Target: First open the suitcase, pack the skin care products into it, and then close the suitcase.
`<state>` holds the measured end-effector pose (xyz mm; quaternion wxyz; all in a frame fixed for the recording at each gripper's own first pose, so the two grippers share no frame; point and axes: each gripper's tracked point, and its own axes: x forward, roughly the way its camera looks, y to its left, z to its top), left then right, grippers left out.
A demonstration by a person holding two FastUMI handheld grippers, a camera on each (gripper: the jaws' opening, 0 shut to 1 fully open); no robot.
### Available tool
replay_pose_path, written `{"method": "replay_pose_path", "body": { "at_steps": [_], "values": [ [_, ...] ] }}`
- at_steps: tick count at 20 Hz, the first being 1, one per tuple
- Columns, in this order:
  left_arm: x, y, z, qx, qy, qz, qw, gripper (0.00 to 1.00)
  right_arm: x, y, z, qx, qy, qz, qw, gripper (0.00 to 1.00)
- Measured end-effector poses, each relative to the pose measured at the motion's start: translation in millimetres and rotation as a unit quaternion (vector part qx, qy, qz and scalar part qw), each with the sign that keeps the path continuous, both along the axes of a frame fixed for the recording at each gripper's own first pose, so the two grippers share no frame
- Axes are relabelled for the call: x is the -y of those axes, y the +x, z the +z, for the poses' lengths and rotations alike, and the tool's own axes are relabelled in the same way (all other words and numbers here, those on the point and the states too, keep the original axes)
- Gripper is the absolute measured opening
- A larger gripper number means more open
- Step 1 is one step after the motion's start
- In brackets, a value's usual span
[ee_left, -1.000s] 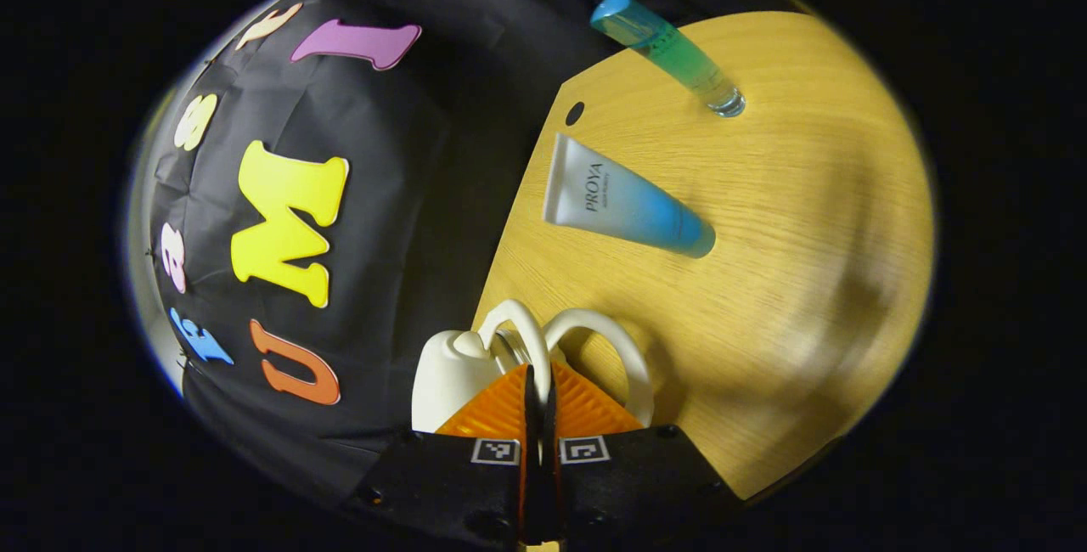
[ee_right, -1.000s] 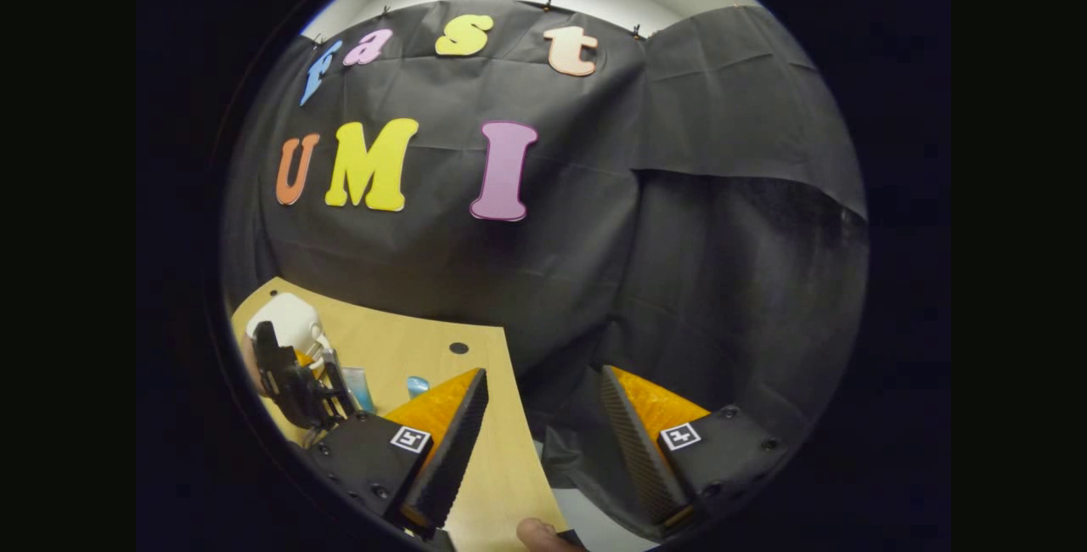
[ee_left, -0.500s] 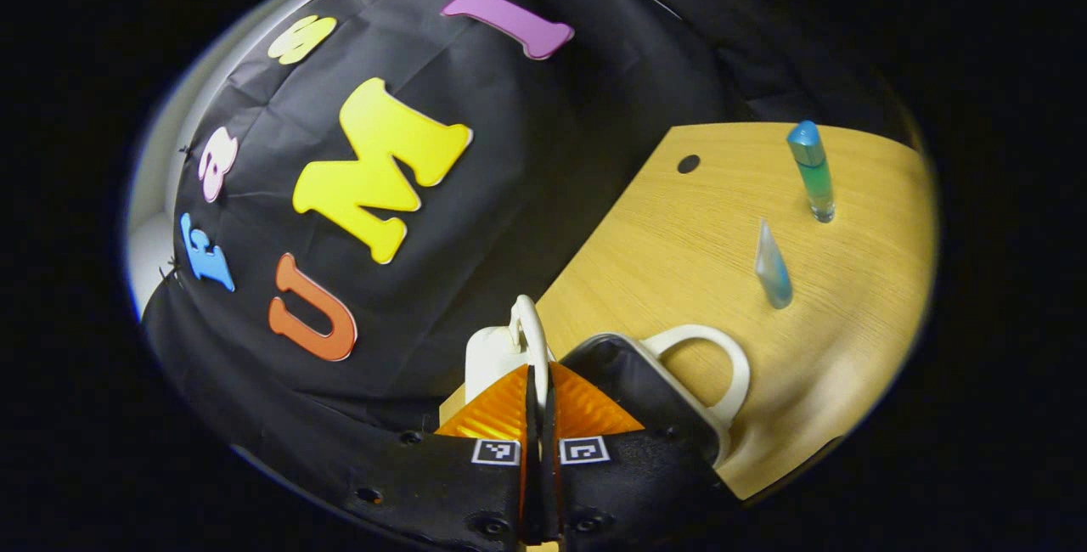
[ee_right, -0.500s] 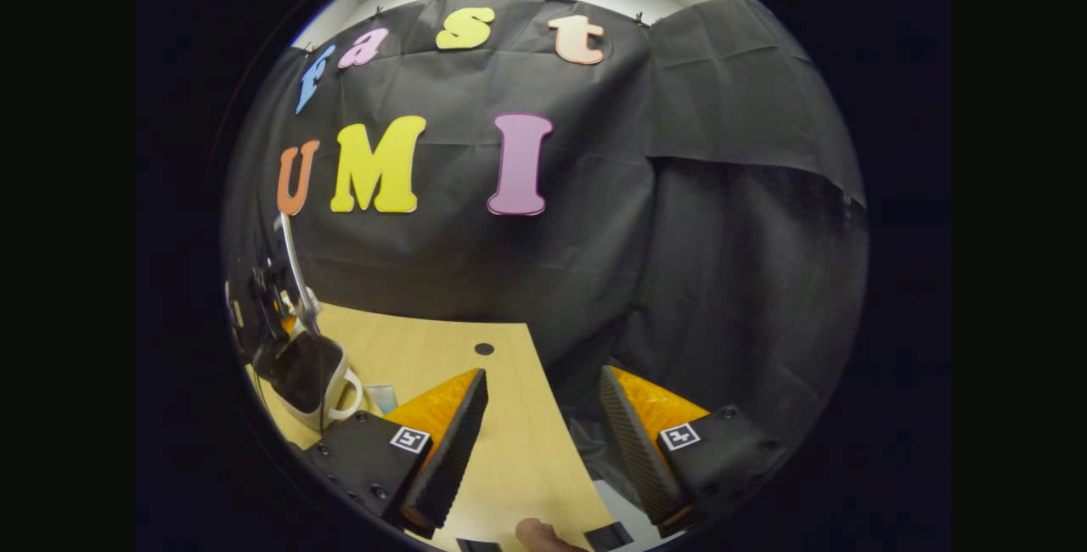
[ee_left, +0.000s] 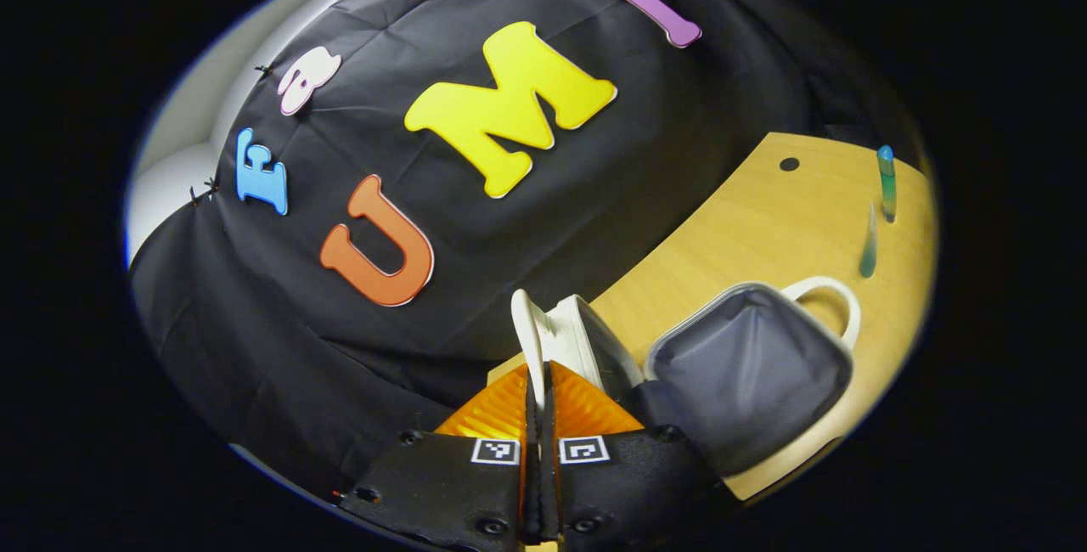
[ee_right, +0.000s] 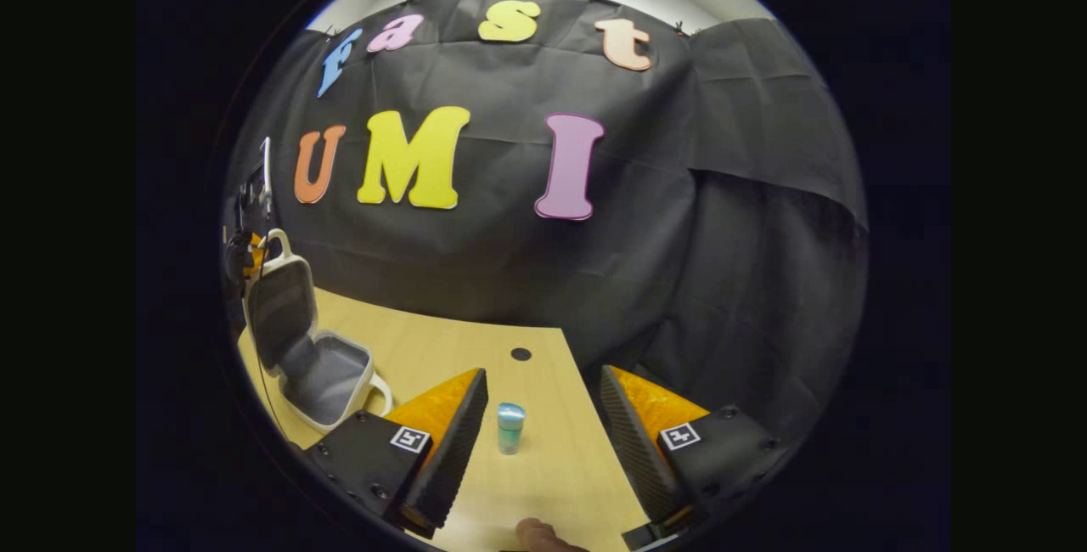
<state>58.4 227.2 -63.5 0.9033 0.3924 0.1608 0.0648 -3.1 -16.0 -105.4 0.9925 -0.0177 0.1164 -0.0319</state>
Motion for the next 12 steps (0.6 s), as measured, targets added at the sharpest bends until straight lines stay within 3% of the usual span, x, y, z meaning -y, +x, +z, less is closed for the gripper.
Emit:
{"method": "replay_pose_path", "body": {
  "at_steps": [5, 12],
  "values": [
    [-84, 3, -23, -0.017, 0.018, 0.005, 1.000, 0.03, -35, 6, -12, -0.028, -0.005, -0.002, 1.000, 0.80],
    [-181, 2, -102, -0.085, -0.021, 0.040, 0.995, 0.03, -69, 7, -16, -0.040, -0.018, -0.022, 0.999, 0.79]
  ]
}}
